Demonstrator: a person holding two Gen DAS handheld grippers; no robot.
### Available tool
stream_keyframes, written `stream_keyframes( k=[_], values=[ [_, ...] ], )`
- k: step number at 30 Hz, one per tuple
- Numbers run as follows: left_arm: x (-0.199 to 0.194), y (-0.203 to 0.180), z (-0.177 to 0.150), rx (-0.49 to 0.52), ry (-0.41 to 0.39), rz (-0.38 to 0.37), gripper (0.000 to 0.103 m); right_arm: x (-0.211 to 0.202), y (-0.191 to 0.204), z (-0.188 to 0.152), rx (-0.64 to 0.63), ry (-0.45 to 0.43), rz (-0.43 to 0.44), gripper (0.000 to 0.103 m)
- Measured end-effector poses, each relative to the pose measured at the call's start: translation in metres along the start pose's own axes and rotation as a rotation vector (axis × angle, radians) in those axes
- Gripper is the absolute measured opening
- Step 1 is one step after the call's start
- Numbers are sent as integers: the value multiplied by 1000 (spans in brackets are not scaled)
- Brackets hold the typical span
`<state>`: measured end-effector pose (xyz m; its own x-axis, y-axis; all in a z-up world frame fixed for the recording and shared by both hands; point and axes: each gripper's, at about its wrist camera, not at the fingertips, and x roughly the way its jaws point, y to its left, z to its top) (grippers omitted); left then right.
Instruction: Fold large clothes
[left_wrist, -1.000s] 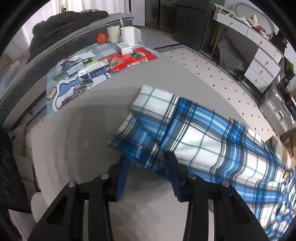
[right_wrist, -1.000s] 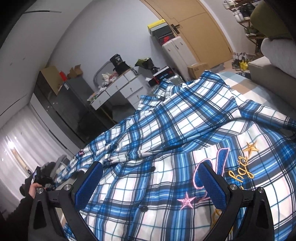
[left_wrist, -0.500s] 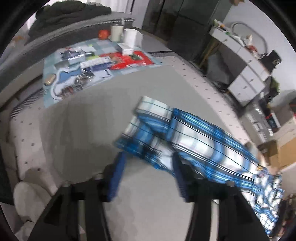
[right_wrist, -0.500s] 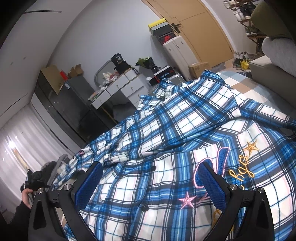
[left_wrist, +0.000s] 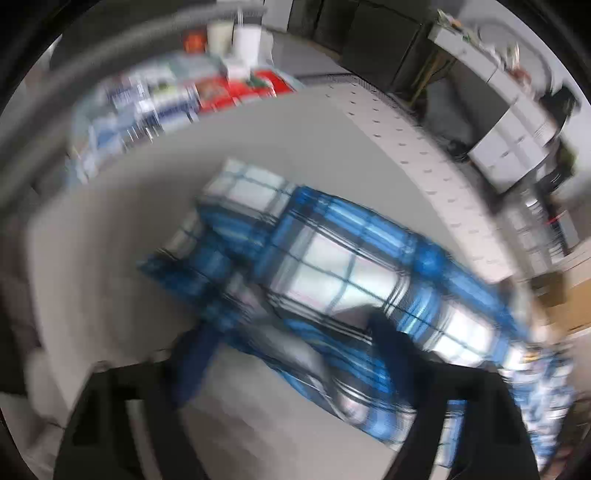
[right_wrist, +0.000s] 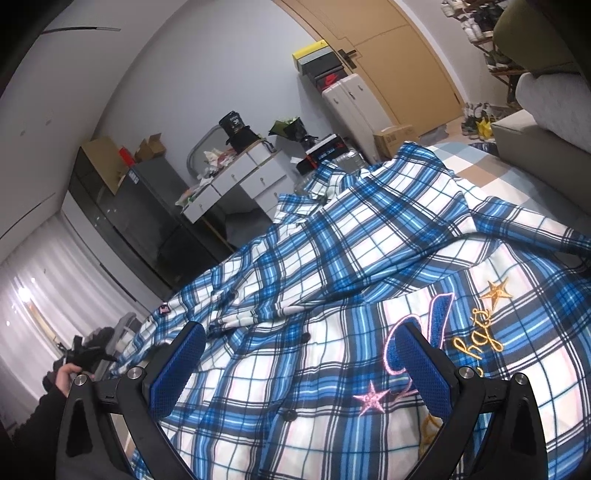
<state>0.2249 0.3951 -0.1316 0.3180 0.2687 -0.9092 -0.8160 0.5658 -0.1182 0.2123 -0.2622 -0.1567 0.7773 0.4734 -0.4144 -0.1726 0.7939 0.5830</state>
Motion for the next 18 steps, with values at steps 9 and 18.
stream_keyframes(
  k=[9,18],
  values=[
    [-29,-17,13,164,-157,38,5,-2,4,0,-9,-1,3,103],
    [-196,-87,-38,414,-490,-361,5,-5,2,0,8,-2,15,103]
  ],
)
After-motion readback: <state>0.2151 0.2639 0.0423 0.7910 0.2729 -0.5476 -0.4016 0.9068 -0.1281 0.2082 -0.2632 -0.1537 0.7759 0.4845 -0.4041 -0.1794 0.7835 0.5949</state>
